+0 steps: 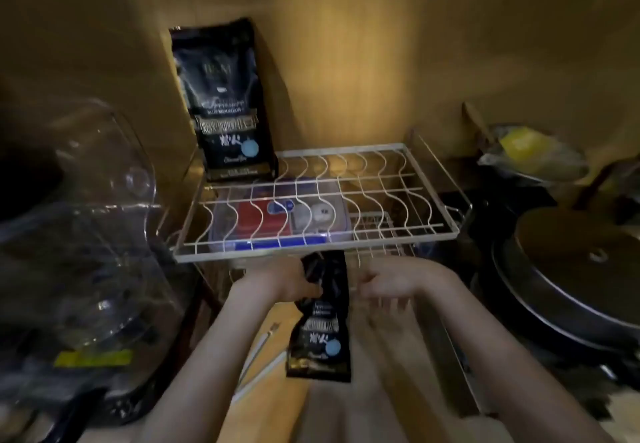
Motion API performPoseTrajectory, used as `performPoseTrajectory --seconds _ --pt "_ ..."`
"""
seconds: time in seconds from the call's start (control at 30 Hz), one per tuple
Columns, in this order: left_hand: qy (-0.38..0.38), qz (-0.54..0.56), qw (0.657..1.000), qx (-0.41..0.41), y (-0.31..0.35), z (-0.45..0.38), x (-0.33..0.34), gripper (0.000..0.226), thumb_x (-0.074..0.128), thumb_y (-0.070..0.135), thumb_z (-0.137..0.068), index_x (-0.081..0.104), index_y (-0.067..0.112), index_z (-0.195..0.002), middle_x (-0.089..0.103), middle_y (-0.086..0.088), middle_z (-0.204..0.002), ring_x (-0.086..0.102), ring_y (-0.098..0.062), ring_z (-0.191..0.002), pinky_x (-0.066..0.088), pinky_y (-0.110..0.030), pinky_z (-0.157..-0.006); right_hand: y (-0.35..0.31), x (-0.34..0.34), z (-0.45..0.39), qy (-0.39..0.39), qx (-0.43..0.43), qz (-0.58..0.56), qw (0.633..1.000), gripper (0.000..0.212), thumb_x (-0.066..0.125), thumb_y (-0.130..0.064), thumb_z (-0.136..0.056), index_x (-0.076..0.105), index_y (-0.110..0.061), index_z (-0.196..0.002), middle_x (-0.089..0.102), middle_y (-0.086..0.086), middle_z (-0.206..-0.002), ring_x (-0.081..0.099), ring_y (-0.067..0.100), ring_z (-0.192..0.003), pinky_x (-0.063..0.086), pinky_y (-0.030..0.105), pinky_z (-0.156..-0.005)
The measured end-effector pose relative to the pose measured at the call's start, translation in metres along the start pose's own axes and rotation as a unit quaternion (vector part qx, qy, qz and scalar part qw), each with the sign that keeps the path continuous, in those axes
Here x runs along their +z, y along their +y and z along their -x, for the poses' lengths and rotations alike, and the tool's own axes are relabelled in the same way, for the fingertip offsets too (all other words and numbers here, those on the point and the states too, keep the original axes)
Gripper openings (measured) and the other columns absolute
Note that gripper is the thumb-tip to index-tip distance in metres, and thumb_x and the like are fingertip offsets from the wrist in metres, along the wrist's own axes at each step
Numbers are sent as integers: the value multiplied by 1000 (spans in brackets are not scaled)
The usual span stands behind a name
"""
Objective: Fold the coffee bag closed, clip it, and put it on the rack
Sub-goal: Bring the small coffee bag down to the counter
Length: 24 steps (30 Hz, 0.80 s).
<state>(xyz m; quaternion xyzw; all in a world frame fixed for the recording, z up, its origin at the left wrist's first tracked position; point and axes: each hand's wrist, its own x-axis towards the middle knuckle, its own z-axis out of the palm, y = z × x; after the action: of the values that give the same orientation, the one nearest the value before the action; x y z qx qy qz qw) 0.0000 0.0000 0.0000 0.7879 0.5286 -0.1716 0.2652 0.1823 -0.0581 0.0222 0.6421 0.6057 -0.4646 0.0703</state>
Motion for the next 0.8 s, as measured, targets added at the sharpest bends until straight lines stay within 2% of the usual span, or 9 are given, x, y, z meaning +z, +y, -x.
performPoseTrajectory --seconds 0.1,0.23,0.3,0.4,0.47,0.5,0.57,0.7,0.8 --pt "-39 -1 999 -11 -11 -13 33 56 54 56 -75 54 19 -117 61 -10 -119 56 -29 -106 48 -37 -89 13 31 -18 -22 35 -16 999 27 47 -19 -89 54 -7 -112 63 17 -99 61 26 -83 48 28 -55" --pt "-44 30 997 -51 -20 -18 78 60 60 43 -78 45 8 -124 53 -15 -128 50 -31 -116 45 -39 -93 39 71 -44 -8 36 -52 998 9 51 -13 -85 57 -11 -91 59 11 -77 58 23 -65 47 25 -45" --pt "-35 39 997 -64 -25 -19 96 61 64 37 -77 41 5 -123 53 -17 -127 51 -33 -114 46 -41 -90 48 90 -56 10 30 -82 996 4 56 -9 -82 55 -13 -83 59 13 -80 55 20 -63 46 26 -51" --pt "-2 64 996 -63 -28 -21 120 52 67 26 -73 42 3 -113 58 -21 -114 55 -37 -104 47 -42 -78 61 117 -71 48 16 -111 992 23 65 -9 -77 57 -6 -98 60 16 -98 53 20 -84 43 29 -71" --pt "58 95 992 -63 -31 -20 134 48 67 20 -72 42 4 -110 59 -22 -108 56 -39 -100 48 -45 -77 67 132 -78 90 9 -149 985 25 68 -10 -74 56 -9 -96 59 11 -96 53 20 -88 44 32 -77" --pt "91 109 988 -58 -32 -21 140 44 65 17 -73 43 3 -108 59 -23 -106 57 -40 -99 48 -46 -76 71 139 -82 120 12 -176 977 22 70 -10 -72 54 -16 -86 58 9 -91 54 20 -86 45 33 -76" --pt "140 116 982 -50 -34 -20 148 35 62 13 -75 45 3 -105 59 -22 -105 57 -39 -97 48 -46 -75 70 150 -84 182 29 -215 959 34 71 -7 -70 44 -27 -69 58 6 -81 56 20 -75 46 33 -69" --pt "156 96 982 -41 -38 -17 154 34 65 14 -75 46 1 -101 59 -21 -105 58 -39 -95 46 -44 -72 71 167 -88 213 28 -292 932 39 63 9 -73 38 -19 -63 51 4 -60 54 12 -44 46 32 -48" --pt "170 100 980 -32 -42 -12 158 33 69 19 -73 43 6 -89 63 -21 -99 59 -41 -91 44 -43 -66 76 170 -88 221 -16 -278 935 39 58 10 -77 37 -18 -61 49 4 -60 57 14 -47 50 35 -54"
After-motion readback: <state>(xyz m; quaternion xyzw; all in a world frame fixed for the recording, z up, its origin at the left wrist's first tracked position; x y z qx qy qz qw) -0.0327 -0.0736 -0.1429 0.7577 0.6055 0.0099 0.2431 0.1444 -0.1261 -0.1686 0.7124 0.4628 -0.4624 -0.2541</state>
